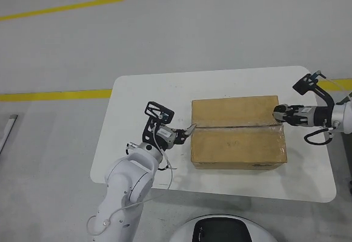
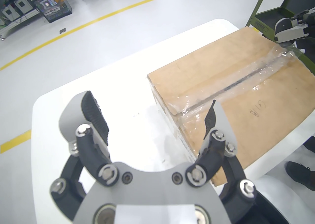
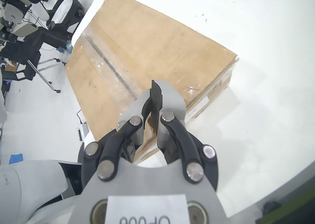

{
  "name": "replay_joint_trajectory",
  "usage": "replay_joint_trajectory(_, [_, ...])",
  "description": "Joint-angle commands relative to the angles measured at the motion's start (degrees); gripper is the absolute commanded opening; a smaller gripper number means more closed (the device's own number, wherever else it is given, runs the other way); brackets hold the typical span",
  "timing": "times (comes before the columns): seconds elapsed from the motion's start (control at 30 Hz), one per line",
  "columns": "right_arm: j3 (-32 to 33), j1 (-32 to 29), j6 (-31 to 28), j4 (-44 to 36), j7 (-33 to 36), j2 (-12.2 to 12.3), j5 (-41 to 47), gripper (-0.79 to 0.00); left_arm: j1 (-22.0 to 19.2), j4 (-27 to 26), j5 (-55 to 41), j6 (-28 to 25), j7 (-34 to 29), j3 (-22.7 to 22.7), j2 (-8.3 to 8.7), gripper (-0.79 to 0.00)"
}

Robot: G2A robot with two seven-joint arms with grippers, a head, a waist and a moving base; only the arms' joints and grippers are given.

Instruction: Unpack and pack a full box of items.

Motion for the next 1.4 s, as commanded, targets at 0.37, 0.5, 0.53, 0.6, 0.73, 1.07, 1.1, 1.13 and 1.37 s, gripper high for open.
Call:
replay_joint_trajectory(0.37, [0.9, -1.8, -2.4, -1.9, -5.4, 0.5, -4.3, -0.785, -0.4, 0.2, 0.0, -0.2, -0.2, 0.4, -0.02, 0.0])
replay_joint_trajectory(0.5, [1.1, -3.0, -3.5, -2.5, -6.5, 0.6, -4.9, -0.785, 0.5, 0.2, 0.1, -1.1, 1.5, 0.4, 0.11, 0.0])
replay_joint_trajectory(0.53, [1.2, -3.4, -3.6, -2.7, -6.7, 0.7, -5.1, -0.785, 0.6, 0.2, 0.1, -1.3, 1.9, 0.5, 0.14, 0.0])
replay_joint_trajectory(0.6, [1.3, -3.8, -3.9, -2.9, -6.9, 0.7, -5.7, -0.785, 0.3, 0.6, 0.0, -1.5, 2.6, 1.1, 0.11, -0.052])
replay_joint_trajectory(0.73, [1.7, -4.5, -4.0, -3.0, -7.5, 0.9, -5.9, -0.785, -1.5, 2.2, -0.4, -2.2, 4.4, 3.4, -0.15, -0.637])
replay_joint_trajectory(1.07, [1.8, -5.5, -3.8, -3.6, -8.1, 1.2, -6.1, -0.785, -8.0, 10.5, -3.3, -1.6, 6.3, 10.5, -1.57, -0.785])
replay_joint_trajectory(1.1, [1.9, -5.5, -3.7, -3.6, -8.2, 1.2, -6.2, -0.785, -8.6, 11.3, -3.9, -1.5, 6.1, 11.0, -1.72, -0.785])
replay_joint_trajectory(1.13, [1.9, -5.6, -3.7, -3.6, -8.2, 1.2, -6.2, -0.785, -9.1, 12.0, -4.2, -1.4, 6.1, 11.5, -1.86, -0.785])
replay_joint_trajectory(1.37, [1.9, -5.8, -3.6, -3.5, -8.4, 1.4, -6.1, -0.785, -11.6, 16.5, -5.9, -1.2, 4.9, 14.5, -2.65, -0.785])
